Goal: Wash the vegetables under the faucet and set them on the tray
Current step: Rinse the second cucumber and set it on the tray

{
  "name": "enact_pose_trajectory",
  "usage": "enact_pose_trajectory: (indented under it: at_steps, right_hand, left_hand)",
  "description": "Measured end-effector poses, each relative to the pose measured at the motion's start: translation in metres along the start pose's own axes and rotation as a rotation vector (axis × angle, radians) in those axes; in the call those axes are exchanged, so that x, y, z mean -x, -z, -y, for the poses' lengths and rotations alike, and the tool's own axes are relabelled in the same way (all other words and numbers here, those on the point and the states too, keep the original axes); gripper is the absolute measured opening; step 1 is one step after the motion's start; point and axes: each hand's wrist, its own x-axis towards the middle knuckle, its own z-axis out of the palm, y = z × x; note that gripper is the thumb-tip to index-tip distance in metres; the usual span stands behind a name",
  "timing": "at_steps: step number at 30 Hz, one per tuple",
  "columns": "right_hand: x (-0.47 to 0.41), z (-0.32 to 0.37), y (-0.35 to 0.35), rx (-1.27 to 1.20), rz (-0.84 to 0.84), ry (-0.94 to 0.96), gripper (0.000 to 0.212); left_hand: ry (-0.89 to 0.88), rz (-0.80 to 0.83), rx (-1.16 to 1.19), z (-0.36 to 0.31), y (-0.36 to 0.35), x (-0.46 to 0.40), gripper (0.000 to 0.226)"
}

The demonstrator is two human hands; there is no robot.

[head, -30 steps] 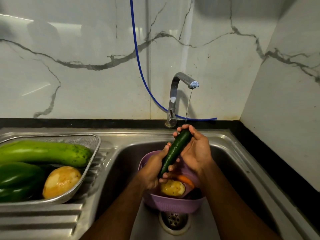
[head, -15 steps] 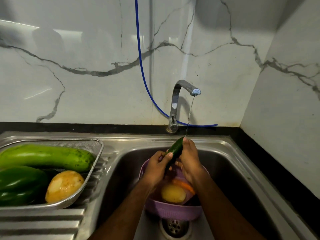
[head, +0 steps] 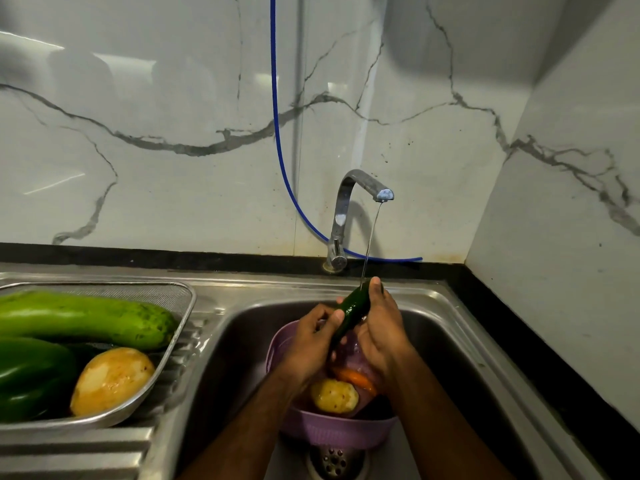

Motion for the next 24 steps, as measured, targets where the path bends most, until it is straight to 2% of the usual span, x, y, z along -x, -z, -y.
enact_pose_trajectory:
  at_steps: [3,6,9,12,15,20,23,24]
  right_hand:
    - [-0.003,0.008,0.009,0.027,-0.041,0.021,0.028]
    - [-0.004,0.011,0.016,0.055,-0.058,0.038,0.029]
    - [-0.002,0.01,0.014,0.011,-0.042,0.04,0.029]
    - [-0.006,0.013,0.014,-0.099,-0.063,0.057,0.022]
    - [-0.013,0.02,0.02,-0.207,-0.087,0.096,0.02]
    - [-0.018,0.024,0.03,-0.253,-0.114,0.118,0.028]
    - [-0.02,0.028,0.033,-0.26,-0.131,0.143,0.023]
    - [-0.021,0.028,0.034,-0.258,-0.133,0.155,0.026]
  left_hand:
    - [0.088,0.046,0.075,0.002,-0.012,-0.004,0.039]
    - [0.159,0.031,0.106,0.002,-0.017,-0.005,0.044]
    - [0.237,0.016,0.124,0.001,-0.014,-0.005,0.05]
    - [0.289,0.093,0.122,0.001,-0.012,-0.004,0.055]
    - [0.283,0.135,0.187,0.007,-0.013,-0.004,0.051]
    - [0.301,0.143,0.397,0.012,-0.016,-0.007,0.033]
    - [0.188,0.115,0.465,0.008,-0.014,-0.009,0.025]
    - [0.149,0.08,0.438,0.008,-0.014,-0.009,0.03]
